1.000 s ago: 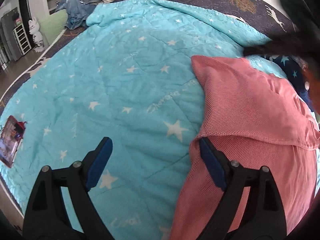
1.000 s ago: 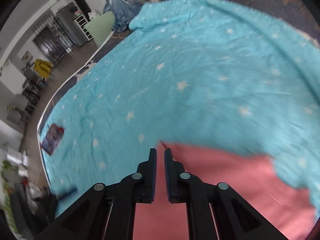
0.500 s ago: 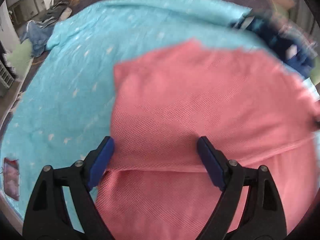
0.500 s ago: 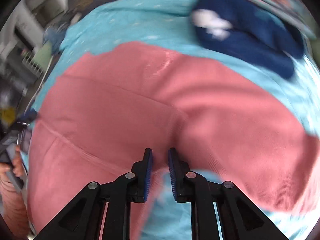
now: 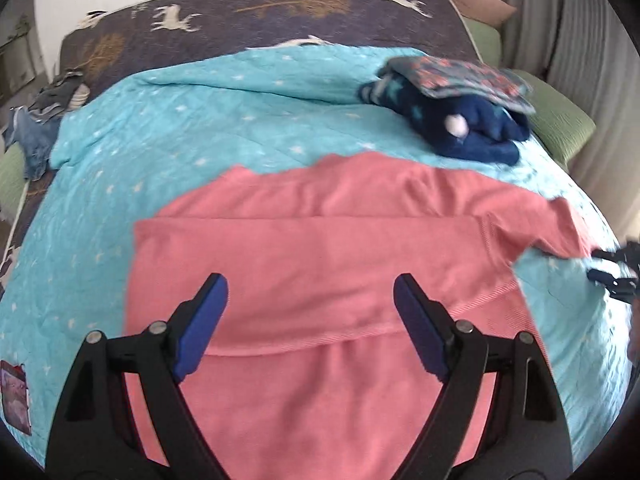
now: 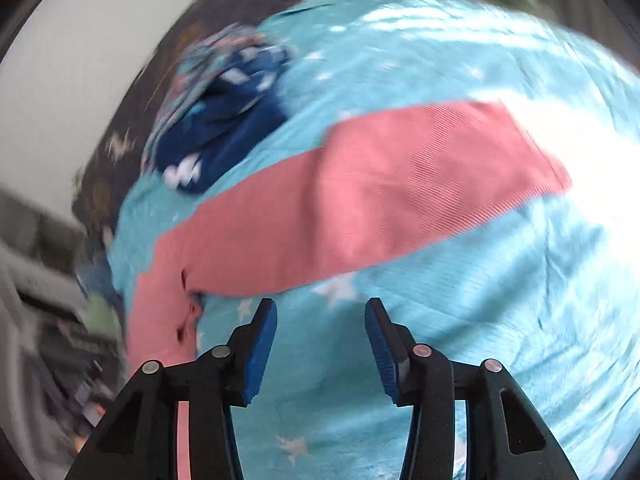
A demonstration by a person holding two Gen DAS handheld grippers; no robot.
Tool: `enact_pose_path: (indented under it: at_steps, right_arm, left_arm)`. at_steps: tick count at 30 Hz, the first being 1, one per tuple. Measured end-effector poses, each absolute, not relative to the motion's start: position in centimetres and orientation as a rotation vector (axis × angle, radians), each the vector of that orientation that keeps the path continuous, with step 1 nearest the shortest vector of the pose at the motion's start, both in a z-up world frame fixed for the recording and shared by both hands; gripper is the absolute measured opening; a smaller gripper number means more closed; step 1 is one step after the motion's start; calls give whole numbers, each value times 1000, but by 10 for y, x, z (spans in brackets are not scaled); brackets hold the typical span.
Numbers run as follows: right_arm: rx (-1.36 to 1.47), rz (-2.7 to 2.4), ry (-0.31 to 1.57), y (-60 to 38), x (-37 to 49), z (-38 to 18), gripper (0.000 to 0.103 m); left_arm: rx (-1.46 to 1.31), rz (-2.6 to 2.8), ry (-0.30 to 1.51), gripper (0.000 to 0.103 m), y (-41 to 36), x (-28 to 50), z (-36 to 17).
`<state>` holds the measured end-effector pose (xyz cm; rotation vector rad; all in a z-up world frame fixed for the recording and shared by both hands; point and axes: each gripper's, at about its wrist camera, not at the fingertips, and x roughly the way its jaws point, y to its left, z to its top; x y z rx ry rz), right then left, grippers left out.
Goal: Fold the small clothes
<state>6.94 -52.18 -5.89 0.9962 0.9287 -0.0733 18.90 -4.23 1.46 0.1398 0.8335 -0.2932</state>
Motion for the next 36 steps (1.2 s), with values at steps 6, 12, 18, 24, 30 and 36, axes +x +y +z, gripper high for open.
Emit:
enact_pose_path:
  at_steps: [6,12,18,24,30,36]
  right_arm:
    - [1297,-297,685,-584,69,-81,50]
    - [1042,-270,668,-554,121,-42,3]
    - [447,-84,579,-410,153,62,4]
    - [44,261,649,-245,169,58,5]
    - [-287,393,808,-155,150,-14,10]
    - [-361,392,761,-149,120,-18,62]
  left_arm:
    - [100,-316,859,85,-47,183,10]
    - [45,-291,884,85,-35,187,5]
    - [-80,-297,916,85,-20,201,-5]
    - [-140,-281,926,85,3,199,-14]
    - [-175,-312,971,85,23,193,-26]
    - [-151,-376,965,85,8,182,-26]
